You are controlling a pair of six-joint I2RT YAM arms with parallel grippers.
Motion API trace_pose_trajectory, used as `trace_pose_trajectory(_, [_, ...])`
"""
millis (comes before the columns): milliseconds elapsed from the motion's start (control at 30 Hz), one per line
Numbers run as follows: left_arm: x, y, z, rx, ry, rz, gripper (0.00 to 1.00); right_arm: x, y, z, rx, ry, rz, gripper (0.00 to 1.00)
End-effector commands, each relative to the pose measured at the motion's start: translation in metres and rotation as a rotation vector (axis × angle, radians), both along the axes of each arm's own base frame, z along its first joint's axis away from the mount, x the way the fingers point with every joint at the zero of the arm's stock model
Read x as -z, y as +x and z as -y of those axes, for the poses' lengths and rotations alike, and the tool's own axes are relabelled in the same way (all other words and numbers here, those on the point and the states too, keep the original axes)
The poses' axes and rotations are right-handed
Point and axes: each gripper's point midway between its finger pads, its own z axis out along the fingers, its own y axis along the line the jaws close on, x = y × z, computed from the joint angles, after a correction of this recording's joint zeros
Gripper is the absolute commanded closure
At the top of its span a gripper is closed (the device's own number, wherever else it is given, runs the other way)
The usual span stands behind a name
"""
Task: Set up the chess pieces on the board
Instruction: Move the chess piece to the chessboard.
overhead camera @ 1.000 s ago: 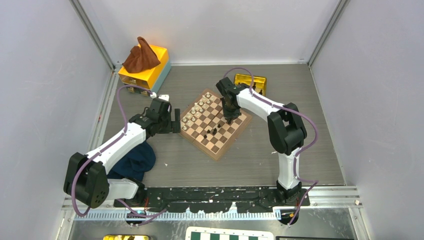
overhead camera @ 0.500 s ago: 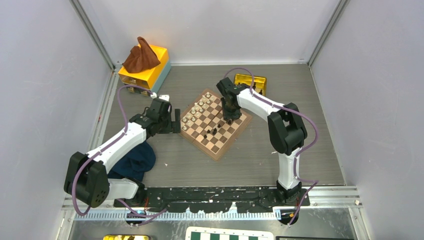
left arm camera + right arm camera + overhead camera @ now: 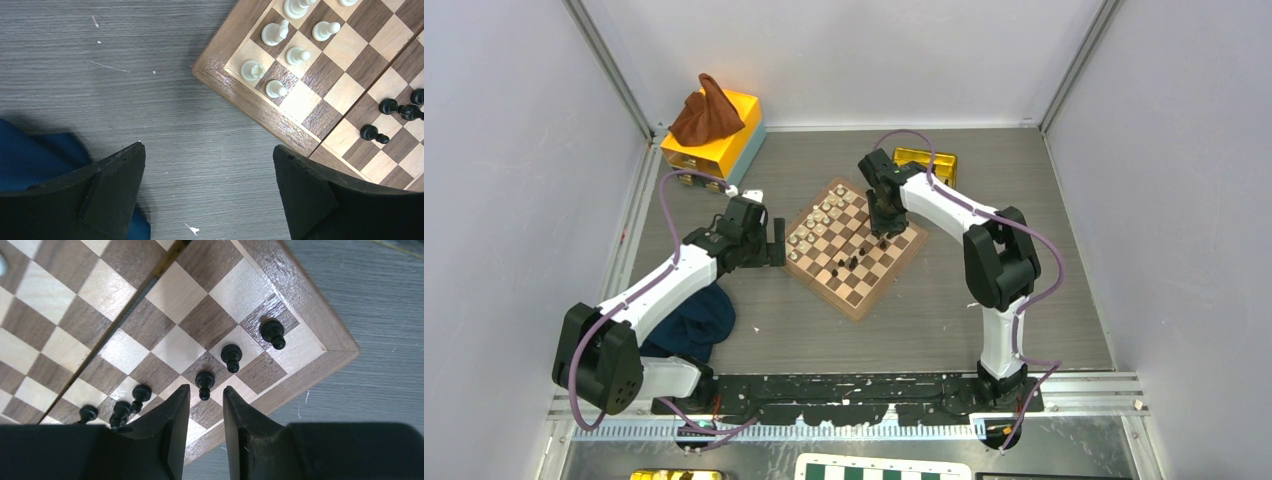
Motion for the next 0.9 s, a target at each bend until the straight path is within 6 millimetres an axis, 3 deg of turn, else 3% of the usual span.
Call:
trace_pose_trajectory(0, [-0.004,0.008,0.003,0.0,-0.02,0.031,0.01,-0.058,0.015,-0.011,-0.016,0.07,0.128,0.63])
trace_pose_trajectory(167, [-0.003,0.008,0.003,0.0,-0.021,0.03,0.01,-0.067,0.013,-0.022,-0.041,0.083,0.138,0.57])
trace_pose_trajectory(433, [-0.003,0.007,0.003,0.0,-0.021,0.029,0.01,-0.063,0.004,-0.043,-0.092,0.085,0.124,0.5])
trace_pose_trajectory(867, [-0.003,0.006,0.004,0.001,-0.029,0.029,0.01,-0.046,-0.009,-0.059,-0.125,0.082,0.084,0.51])
